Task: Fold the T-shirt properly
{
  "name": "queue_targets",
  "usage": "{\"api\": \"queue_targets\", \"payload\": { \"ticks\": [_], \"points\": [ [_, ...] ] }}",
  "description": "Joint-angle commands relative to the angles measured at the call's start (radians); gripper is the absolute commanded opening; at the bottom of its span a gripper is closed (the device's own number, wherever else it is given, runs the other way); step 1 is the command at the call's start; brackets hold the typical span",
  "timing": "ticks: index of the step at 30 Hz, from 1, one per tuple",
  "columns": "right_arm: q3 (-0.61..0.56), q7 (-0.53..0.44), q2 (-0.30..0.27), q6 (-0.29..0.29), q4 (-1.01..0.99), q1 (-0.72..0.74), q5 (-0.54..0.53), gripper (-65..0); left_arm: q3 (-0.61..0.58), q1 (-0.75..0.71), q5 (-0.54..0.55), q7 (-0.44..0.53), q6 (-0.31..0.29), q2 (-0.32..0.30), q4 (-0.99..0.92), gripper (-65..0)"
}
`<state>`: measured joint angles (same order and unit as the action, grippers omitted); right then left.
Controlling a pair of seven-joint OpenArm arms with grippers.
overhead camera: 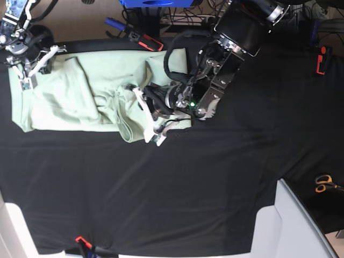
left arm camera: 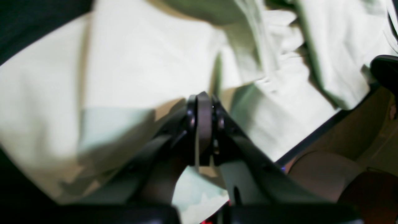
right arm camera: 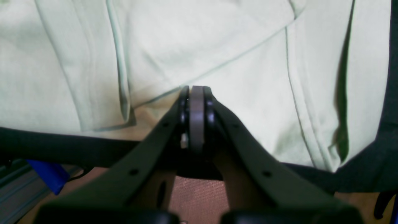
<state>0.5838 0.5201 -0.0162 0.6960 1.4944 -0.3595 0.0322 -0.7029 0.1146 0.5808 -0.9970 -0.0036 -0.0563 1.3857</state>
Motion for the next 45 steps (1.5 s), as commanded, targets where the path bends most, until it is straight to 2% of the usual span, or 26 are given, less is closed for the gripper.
{"api": "queue_targets", "payload": {
  "ticks": [1, 14, 24, 27, 29, 32, 36, 38, 40, 42, 45],
  "points": [
    [0.002, -0.019, -0.011, 0.002, 0.012, 0.001, -0.01, -64.7, -0.024, 0.032, 0.014, 0.013, -0.006, 0.008, 0.019, -65.0],
    [0.002, -0.019, -0.011, 0.002, 0.012, 0.003, -0.01, -64.7, -0.311, 0.119, 0.021, 0.008, -0.008, 0.046, -0.078, -65.0],
    [0.002, -0.019, -0.011, 0.002, 0.012, 0.009, -0.008, -64.7, -0.32, 0.136, 0.017, 0.01, -0.006, 0.046, -0.072, -65.0],
    [0.002, -0.019, -0.011, 0.002, 0.012, 0.009, -0.007, -64.7, -0.318, 0.138, 0.02, 0.01, -0.006, 0.042, -0.006, -65.0],
    [0.002, -0.019, -0.011, 0.002, 0.013, 0.009, -0.007, -64.7, -0.278, 0.133, 0.021, 0.007, -0.003, 0.023, 0.065, -65.0],
    [0.0, -0.018, -0.011, 0.002, 0.019, 0.001, -0.005, -64.7, -0.128, 0.109, 0.023, -0.003, -0.002, 0.011, 0.195, -65.0],
    [0.0, 0.051, -0.009, 0.002, 0.056, 0.0, -0.01, -64.7, 0.154, 0.079, 0.014, -0.162, 0.006, 0.008, 0.274, -65.0],
    [0.0, 0.093, 0.008, 0.002, 0.097, 0.003, -0.01, -64.7, 0.256, 0.075, 0.014, -0.221, 0.02, -0.006, 0.289, -65.0],
    [0.0, 0.125, 0.028, 0.002, 0.157, 0.006, -0.005, -64.7, 0.331, 0.046, -0.015, -0.227, 0.02, -0.063, 0.321, -65.0],
    [-0.003, 0.16, 0.051, 0.002, 0.206, 0.007, -0.005, -64.7, 0.357, 0.012, -0.074, -0.227, 0.02, -0.133, 0.346, -65.0],
    [-0.091, 0.193, 0.049, 0.002, 0.225, 0.003, -0.005, -64.7, 0.363, -0.051, -0.189, -0.224, 0.02, -0.216, 0.36, -65.0]
  ]
}}
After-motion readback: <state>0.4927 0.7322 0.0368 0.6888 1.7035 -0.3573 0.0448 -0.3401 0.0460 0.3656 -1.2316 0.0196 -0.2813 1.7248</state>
